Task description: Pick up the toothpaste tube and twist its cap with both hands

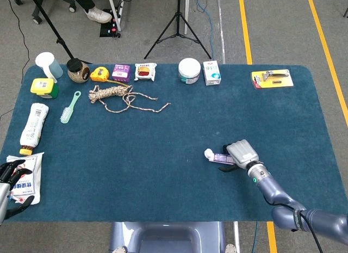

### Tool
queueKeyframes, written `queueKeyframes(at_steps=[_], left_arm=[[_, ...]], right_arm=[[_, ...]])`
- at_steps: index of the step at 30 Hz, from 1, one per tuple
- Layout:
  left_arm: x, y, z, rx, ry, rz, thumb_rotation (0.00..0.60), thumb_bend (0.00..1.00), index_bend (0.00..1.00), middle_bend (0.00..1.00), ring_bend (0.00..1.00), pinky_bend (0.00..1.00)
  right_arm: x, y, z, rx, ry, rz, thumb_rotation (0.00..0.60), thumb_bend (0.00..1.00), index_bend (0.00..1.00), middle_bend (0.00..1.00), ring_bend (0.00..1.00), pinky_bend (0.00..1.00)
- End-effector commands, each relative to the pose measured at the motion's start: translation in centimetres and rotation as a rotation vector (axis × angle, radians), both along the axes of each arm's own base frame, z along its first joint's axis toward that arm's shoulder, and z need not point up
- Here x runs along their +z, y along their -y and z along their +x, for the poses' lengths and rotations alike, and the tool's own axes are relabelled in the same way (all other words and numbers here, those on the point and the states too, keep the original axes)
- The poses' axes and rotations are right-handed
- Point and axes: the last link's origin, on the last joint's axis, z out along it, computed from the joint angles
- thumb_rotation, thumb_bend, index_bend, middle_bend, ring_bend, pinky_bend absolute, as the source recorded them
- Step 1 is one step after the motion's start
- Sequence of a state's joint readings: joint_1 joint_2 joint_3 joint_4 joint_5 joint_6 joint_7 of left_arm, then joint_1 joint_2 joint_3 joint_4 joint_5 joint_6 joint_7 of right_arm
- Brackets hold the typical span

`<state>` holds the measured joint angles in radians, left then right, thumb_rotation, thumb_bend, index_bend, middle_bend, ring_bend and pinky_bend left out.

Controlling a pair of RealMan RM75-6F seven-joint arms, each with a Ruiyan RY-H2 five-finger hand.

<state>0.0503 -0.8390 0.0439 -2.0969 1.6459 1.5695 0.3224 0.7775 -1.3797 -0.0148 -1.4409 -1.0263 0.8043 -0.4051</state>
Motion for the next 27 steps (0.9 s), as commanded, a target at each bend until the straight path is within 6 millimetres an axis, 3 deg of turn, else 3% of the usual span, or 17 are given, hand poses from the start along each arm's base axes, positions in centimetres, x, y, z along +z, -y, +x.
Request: queueKeyframes(at_steps=[1,4,10,27], left_arm=[[0.0,0.0,0.1,-0.003,0.001,0.001,0.600,0.18,0.32,0.21,0.18,0.21],[0.1,0.0,0.1,-0.004,0.002,0.003,0.600,0.18,0.32,0.21,0.18,0.21],[0.4,0.2,-0.1,0.004,0.000,0.009,0.600,0.18,0.32,0.21,0.18,0.21],[0.7,0.5,-0.5,0.015,0.004,0.020,0.600,0.18,0.32,0.21,0.18,0.21]], right_arm=[[-0.2,-0.3,-0.3,0.005,0.004,-0.019,0.276,0.28,0.38,0.46,0.49,0.44],[-0.4,-0.5,-0.2,0.014,0.017,-0.041,0.331,0.28,0.42,0.49,0.52,0.48],[-0.9,-0.7,-0.3,0.031,0.028,-0.073,0.383,0.28,0.44,0.51,0.54,0.50],[-1.5,0.1,-0.5,0.060,0.025,-0.109,0.443,0.28,0.48,0.53,0.56,0.52]])
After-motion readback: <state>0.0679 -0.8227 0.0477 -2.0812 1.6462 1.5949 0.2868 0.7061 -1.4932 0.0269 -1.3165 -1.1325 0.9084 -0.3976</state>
